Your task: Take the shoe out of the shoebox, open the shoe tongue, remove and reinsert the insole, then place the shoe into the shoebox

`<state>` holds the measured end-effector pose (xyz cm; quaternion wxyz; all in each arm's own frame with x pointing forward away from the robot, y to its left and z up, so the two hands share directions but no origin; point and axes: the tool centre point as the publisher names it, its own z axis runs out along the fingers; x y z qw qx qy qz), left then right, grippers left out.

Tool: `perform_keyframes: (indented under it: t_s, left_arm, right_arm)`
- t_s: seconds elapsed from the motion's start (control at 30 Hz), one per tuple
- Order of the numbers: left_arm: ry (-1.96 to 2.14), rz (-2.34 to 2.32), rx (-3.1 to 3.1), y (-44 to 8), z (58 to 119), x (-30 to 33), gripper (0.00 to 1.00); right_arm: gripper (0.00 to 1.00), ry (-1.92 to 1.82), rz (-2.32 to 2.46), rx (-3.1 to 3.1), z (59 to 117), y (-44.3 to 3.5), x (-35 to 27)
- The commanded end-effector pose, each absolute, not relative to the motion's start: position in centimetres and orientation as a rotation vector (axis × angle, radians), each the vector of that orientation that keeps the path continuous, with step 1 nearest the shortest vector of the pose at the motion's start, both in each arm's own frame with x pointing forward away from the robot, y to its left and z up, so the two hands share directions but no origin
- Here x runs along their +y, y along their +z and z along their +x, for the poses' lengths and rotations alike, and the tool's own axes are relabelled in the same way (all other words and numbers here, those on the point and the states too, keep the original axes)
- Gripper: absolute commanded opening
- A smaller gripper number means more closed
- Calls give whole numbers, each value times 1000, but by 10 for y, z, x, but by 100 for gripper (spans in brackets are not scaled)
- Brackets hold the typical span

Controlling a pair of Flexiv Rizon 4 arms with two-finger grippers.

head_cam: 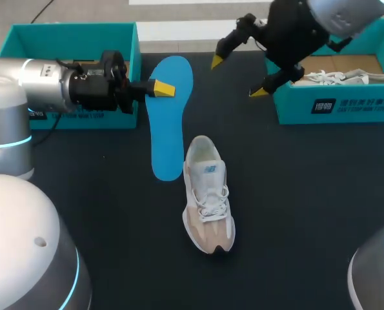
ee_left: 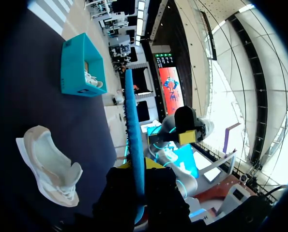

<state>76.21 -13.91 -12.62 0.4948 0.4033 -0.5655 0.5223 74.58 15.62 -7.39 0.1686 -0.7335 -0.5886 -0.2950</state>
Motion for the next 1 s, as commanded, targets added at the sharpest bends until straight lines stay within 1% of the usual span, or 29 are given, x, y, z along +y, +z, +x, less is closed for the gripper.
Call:
perform_keyframes:
  t_s: [0.03, 0.13, 0.7, 1.0]
  left_arm:
    - [1266, 980, -1372, -126, 761, -139, 0]
    - [1266, 980, -1372, -126, 761, -139, 0]
    - [1266, 980, -1372, -126, 761, -139, 0]
    - [1266, 980, -1372, -126, 761, -139, 0]
  right_arm:
    - [100, -1113, -1841, -1464, 745, -85, 148]
    - [100, -1144, -1762, -1432, 745, -92, 148]
    - [100, -1144, -1762, -1432, 745, -92, 148]
    - [100, -1363, -1404, -1555, 746, -92, 150]
